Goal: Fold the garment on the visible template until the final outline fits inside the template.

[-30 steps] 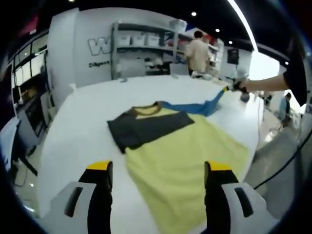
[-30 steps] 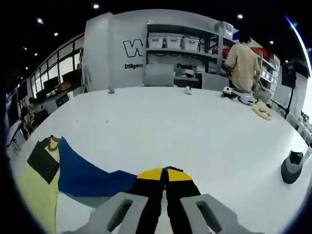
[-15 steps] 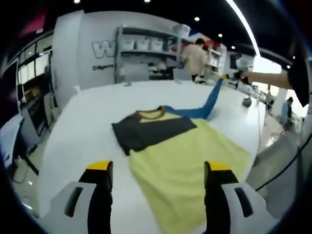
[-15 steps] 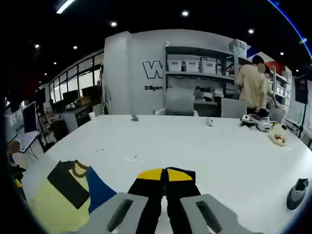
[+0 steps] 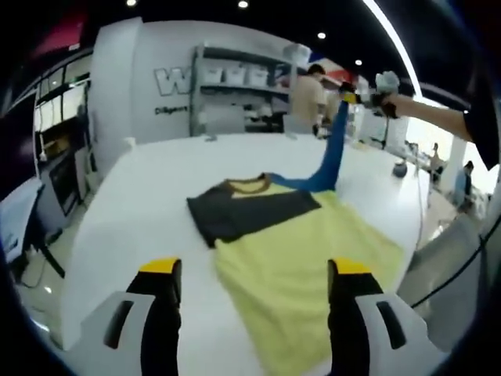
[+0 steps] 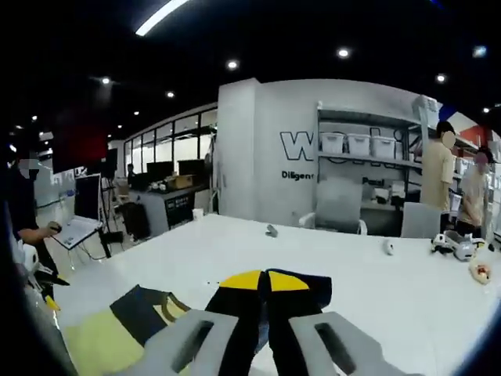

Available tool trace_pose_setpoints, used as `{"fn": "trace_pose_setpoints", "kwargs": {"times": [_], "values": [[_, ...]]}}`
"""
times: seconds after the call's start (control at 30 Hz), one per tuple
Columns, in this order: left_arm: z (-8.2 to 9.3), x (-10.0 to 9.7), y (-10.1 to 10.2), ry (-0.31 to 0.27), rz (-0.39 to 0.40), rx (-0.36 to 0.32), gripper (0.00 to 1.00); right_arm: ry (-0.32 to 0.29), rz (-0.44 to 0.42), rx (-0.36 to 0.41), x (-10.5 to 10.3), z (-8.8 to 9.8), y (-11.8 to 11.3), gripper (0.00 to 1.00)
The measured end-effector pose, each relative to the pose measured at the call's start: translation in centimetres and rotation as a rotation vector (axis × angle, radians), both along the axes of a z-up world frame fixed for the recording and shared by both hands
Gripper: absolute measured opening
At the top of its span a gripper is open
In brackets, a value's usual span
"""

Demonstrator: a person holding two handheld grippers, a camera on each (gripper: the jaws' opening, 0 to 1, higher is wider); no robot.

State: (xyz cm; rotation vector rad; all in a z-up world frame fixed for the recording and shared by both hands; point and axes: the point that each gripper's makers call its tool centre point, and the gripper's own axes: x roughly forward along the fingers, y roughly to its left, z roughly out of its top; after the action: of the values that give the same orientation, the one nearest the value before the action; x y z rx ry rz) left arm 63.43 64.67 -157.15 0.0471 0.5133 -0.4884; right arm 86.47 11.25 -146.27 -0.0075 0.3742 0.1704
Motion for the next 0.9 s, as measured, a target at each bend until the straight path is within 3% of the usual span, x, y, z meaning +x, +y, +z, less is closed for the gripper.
{"fn": "trace_pose_setpoints", "kwargs": {"times": [0.1, 0.17, 0.37, 0.47, 0.5, 0.63, 0.67, 0.9], "values": [[0.1, -0.1, 0.2, -0.006, 0.004, -0.003, 0.70, -0.028, 0.036, 0.007, 0.4, 1.5, 1.3, 0.00], [0.1, -0.1, 0.3, -0.008, 0.008, -0.004, 0.70, -0.069, 0.072, 0.022, 0.5, 4.1, 3.4, 0.00], [0.0, -0.2, 0.6, -0.012, 0.019, -0.014, 0.71, -0.132, 0.169, 0.034, 1.1, 6.2, 7.1, 0.00], [0.0, -0.2, 1.0, -0.015, 0.030, -0.015, 0.70, -0.162, 0.234, 0.026, 1.4, 7.7, 10.6, 0.00], [-0.1, -0.3, 1.3, -0.014, 0.039, -0.014, 0.70, -0.181, 0.302, 0.010, 1.9, 8.5, 13.5, 0.00], [0.1, -0.3, 1.8, -0.017, 0.051, -0.021, 0.70, -0.190, 0.367, 0.008, 2.5, 8.4, 16.8, 0.00], [0.0, -0.3, 2.2, -0.018, 0.056, -0.019, 0.70, -0.185, 0.416, -0.012, 2.7, 7.8, 18.9, 0.00], [-0.1, -1.1, 3.6, -0.013, 0.099, -0.019, 0.69, -0.155, 0.566, -0.031, 1.5, 5.5, 26.8, 0.00]]}}
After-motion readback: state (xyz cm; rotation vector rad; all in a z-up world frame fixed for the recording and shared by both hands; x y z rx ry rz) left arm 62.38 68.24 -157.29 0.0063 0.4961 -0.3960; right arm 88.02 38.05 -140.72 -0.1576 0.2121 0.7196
